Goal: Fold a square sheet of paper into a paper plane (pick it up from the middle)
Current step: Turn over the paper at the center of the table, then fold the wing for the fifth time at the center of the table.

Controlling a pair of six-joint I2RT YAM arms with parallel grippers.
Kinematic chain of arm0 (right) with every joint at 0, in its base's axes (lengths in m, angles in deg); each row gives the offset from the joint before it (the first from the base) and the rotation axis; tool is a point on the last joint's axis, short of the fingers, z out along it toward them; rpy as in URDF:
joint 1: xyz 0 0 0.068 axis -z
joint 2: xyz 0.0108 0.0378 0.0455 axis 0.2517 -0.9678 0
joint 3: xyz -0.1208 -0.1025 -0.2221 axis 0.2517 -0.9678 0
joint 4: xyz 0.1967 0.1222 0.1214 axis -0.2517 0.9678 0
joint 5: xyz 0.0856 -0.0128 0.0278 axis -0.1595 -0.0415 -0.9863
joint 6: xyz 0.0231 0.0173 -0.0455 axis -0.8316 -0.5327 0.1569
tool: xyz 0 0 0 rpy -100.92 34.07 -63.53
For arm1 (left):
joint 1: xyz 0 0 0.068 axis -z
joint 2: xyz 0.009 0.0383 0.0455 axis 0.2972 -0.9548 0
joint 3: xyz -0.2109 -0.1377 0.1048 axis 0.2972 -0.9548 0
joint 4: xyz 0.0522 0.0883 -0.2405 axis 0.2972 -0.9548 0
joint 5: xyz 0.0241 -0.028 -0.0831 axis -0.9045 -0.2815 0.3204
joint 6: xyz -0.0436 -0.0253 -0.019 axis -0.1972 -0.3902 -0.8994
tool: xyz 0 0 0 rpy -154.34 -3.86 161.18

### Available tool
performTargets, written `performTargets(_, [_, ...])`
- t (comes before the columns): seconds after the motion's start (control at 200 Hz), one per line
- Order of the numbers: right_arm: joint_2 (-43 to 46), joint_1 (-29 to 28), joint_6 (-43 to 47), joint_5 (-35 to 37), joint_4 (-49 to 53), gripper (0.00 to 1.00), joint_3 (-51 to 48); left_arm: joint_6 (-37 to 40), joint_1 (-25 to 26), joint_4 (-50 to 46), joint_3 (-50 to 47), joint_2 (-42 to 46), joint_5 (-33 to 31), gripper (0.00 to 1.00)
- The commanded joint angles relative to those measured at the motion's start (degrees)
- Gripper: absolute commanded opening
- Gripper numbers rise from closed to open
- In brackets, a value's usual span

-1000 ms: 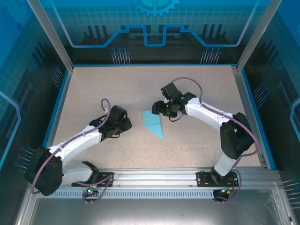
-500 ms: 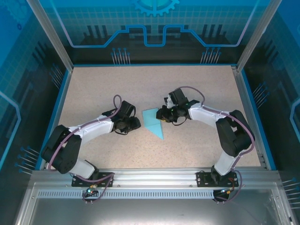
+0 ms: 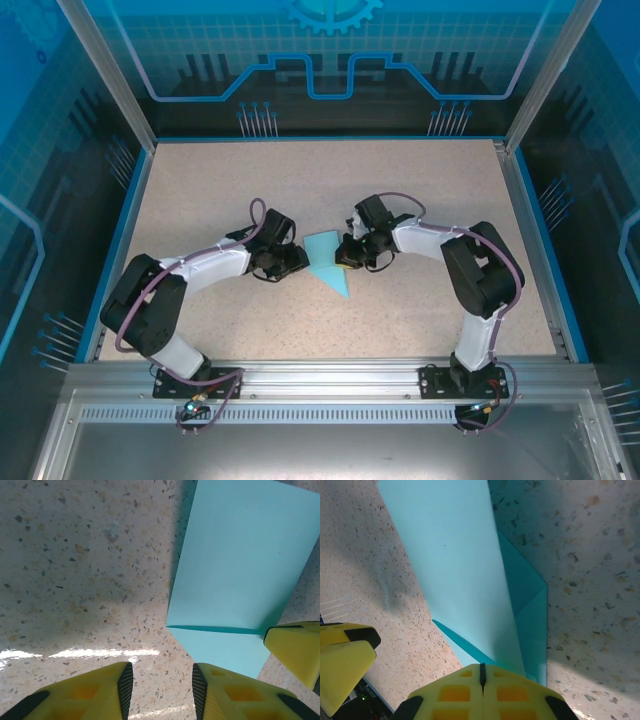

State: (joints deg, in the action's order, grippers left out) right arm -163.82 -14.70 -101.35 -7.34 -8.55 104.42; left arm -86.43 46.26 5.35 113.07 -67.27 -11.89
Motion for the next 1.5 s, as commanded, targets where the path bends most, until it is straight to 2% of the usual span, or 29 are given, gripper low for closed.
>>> performTargets(0.0, [-0.8, 1.5, 1.8, -0.9, 1.5, 0.0, 0.6, -1.1, -0.6, 1.1, 1.5, -0.7, 2.0, 0.39])
performTargets(0.25, [-4.3, 2.4, -0.1, -4.0, -4.4, 0.0, -2.0, -1.5, -0.6, 4.1, 1.5, -2.4, 5.7, 0.4])
performTargets(0.585, [-5.3, 3.8, -2.5, -2.8, -8.1, 0.0, -5.9, -2.6, -1.3, 5.7, 1.7, -3.8, 7.5, 0.43])
performTargets(0.905, [-6.3, 4.6, -3.5, -3.1, -9.7, 0.0, -7.8, -7.2, -1.9, 13.1, 0.5, -8.5, 11.7, 0.44])
performTargets(1.22, [-7.8, 4.7, -4.0, -2.8, -10.8, 0.0, -8.9, -8.6, -2.0, 14.1, 0.1, -10.1, 11.8, 0.44])
performTargets(1.491, [-7.8, 4.8, -4.1, -2.2, -10.4, 0.0, -8.8, -9.5, -2.0, 13.4, -2.0, -7.4, 8.6, 0.48])
